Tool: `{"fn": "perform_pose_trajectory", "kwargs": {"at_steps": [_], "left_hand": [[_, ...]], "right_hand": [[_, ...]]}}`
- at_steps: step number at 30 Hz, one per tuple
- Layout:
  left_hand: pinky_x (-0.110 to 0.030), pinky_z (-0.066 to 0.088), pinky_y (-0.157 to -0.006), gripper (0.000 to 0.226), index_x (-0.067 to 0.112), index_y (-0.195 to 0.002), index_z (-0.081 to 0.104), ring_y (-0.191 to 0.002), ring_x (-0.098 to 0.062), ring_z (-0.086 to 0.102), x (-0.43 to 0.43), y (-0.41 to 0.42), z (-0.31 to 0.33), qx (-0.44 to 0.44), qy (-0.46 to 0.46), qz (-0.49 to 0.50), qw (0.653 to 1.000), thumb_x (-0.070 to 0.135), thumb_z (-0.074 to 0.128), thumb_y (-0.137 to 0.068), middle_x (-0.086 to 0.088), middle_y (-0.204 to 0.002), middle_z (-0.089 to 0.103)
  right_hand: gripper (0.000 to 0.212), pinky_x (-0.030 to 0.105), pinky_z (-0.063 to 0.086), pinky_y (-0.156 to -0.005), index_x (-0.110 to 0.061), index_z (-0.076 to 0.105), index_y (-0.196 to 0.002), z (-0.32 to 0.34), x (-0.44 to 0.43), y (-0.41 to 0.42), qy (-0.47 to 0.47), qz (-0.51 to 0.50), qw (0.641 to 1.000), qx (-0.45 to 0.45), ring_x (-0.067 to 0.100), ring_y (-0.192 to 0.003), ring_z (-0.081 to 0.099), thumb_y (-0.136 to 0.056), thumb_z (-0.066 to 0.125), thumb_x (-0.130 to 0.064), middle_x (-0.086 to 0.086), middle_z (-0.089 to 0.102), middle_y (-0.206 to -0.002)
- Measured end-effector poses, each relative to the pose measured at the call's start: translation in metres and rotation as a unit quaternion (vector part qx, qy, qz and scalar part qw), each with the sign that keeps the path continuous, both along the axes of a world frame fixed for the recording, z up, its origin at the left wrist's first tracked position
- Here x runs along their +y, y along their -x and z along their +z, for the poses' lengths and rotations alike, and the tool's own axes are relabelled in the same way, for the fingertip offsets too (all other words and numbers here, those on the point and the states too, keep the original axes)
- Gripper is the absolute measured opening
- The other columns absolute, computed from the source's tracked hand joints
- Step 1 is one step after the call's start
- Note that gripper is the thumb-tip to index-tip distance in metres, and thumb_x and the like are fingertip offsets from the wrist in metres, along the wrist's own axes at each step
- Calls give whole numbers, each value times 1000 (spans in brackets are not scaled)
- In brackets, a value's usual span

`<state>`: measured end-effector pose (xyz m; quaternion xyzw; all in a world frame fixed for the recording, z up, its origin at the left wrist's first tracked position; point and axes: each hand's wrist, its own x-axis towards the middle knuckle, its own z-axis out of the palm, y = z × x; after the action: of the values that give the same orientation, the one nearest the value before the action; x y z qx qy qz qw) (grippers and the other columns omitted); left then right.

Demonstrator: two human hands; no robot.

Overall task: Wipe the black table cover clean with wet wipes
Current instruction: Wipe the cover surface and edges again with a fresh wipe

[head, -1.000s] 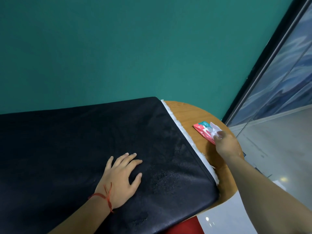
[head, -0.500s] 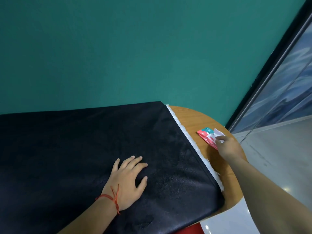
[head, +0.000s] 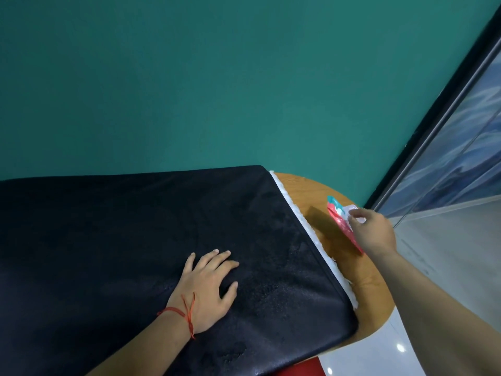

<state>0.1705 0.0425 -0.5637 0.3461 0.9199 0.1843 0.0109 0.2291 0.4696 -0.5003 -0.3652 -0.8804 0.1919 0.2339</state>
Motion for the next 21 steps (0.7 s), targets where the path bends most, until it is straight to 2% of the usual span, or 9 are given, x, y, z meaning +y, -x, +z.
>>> {"fn": "perform_pose_trajectory", "kwargs": {"at_steps": [4,9,15,18,21], "left_hand": [[-48,2,-130,54,45,-150,44,-157,-2,13,1,0,-1,-4,1,-1,1000,63,30,-100,24,-165,29],[-49,3,-130,55,45,-150,45,-157,-4,15,1,0,-1,-2,1,-1,1000,62,30,-100,23,-165,31],[-48,2,-129,54,44,-151,43,-158,-5,14,1,-1,3,-8,14,-3,1000,61,30,-101,22,-165,30],[-51,2,-129,55,44,-152,43,-158,-7,14,1,-2,4,-10,22,-4,1000,61,27,-101,21,-166,29],[-54,6,-128,66,42,-150,46,-158,-10,19,2,-1,7,-23,28,-12,999,64,17,-94,19,-165,33]], "right_hand": [[22,35,56,-68,-31,75,-121,6,-7,-1,3,36,999,22,18,-101,67,-104,63,-35,0,73,-125],[10,40,62,-84,-31,76,-106,20,-20,-1,39,50,996,66,8,-95,68,-101,69,-33,-11,74,-106],[6,35,60,-81,-23,73,-100,50,-41,0,69,70,988,121,8,-91,71,-102,68,-19,-8,74,-101],[8,29,56,-69,-25,72,-100,74,-66,-2,119,104,969,188,5,-77,72,-103,68,-18,-5,76,-93],[10,29,50,-67,-25,75,-98,94,-94,-5,186,146,943,233,8,-73,64,-101,71,-16,-3,75,-92]]}}
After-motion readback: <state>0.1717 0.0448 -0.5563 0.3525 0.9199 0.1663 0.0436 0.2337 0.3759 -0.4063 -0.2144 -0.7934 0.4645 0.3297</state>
